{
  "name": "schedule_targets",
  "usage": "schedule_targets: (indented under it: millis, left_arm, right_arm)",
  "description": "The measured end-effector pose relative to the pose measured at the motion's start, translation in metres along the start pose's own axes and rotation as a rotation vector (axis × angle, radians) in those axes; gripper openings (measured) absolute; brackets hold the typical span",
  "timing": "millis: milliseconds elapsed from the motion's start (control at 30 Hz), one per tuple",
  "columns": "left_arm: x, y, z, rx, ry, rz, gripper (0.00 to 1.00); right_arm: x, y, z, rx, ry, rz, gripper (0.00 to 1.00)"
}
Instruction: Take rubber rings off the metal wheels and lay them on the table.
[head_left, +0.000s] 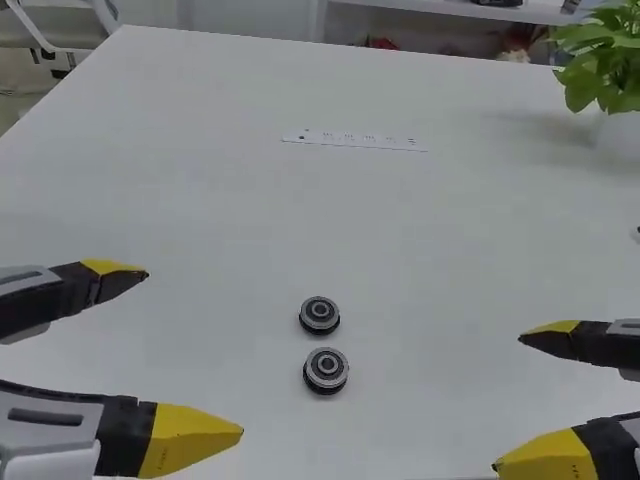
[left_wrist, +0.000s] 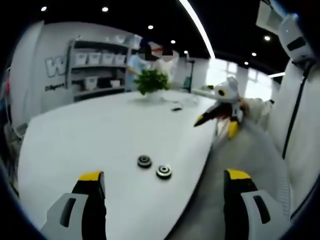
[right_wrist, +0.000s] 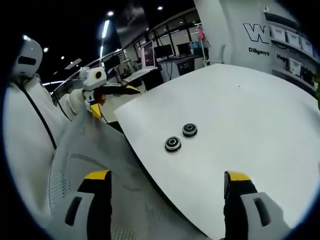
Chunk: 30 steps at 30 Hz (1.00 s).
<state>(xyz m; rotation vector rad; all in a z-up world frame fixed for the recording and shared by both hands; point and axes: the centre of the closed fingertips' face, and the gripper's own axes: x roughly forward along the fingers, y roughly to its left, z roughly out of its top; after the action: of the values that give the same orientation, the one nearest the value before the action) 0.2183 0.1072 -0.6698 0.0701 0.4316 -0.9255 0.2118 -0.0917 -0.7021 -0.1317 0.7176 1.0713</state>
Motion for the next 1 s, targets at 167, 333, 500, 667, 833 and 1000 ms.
schedule_targets:
  millis: [167, 333, 500, 667, 833, 1000]
  left_arm:
    - [-0.002, -0.003, 0.015, 0.033, -0.022, -0.011, 1.00]
    - [-0.001, 0.000, 0.029, 0.080, -0.026, -0.009, 1.00]
    - [0.002, 0.006, 0.043, 0.117, -0.040, -0.003, 1.00]
    - [0.004, 0.008, 0.060, 0.137, -0.072, -0.011, 1.00]
    - [0.005, 0.005, 0.082, 0.208, -0.087, -0.022, 1.00]
    - [0.008, 0.007, 0.099, 0.262, -0.094, -0.019, 1.00]
  right_arm:
    - [-0.008, -0.001, 0.014, -0.041, -0.014, -0.011, 0.89]
    - [-0.013, -0.009, 0.024, -0.070, -0.024, -0.034, 0.88]
    - [-0.018, -0.015, 0.036, -0.080, -0.045, -0.045, 0.87]
    - [-0.024, -0.019, 0.058, -0.106, -0.098, -0.058, 0.87]
    - [-0.025, -0.019, 0.081, -0.137, -0.146, -0.060, 0.87]
    - [-0.025, -0.020, 0.098, -0.168, -0.174, -0.050, 0.86]
